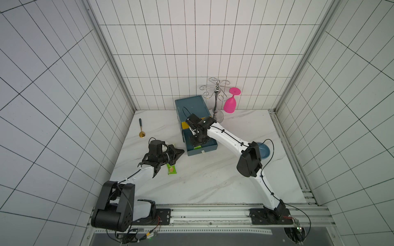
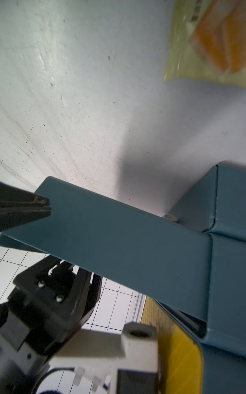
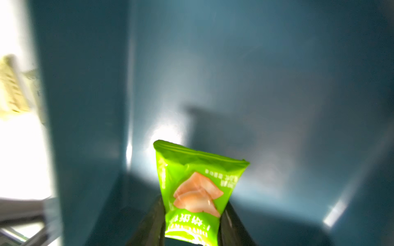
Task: Take the cookies out of the drawer
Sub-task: Pick up the cookie from the drawer, then place the cookie at the center of the board.
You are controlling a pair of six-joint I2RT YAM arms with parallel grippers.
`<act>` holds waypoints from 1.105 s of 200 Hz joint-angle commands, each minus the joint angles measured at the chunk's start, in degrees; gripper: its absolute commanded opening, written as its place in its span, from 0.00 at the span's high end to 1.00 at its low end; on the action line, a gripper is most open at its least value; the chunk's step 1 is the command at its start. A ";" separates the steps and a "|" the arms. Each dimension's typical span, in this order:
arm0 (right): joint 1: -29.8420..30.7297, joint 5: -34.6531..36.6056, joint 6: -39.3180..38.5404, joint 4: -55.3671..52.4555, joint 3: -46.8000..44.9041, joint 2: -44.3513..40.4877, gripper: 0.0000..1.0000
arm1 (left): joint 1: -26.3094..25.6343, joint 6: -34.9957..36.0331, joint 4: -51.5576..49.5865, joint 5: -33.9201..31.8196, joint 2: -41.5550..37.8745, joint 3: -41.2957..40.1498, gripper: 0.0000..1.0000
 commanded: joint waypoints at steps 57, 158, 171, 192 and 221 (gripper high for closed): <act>-1.42 1.87 2.38 0.00 -2.97 -12.06 0.67 | 0.65 1.26 -1.12 -0.46 -1.99 1.39 0.98; -20.97 2.02 -0.24 2.57 -36.08 -33.59 0.64 | 1.51 1.90 -1.62 2.14 -1.15 5.05 0.97; -22.55 0.96 -0.33 5.07 -39.25 -31.73 0.64 | 1.56 2.74 -3.11 2.77 -1.64 6.28 0.97; -24.50 0.14 -0.19 8.75 -42.48 -27.76 0.63 | 1.67 4.18 -6.06 3.14 -3.17 8.27 0.97; -26.40 -1.12 -0.08 11.89 -42.44 -23.37 0.61 | 2.31 7.50 -13.01 3.18 -6.46 11.53 0.96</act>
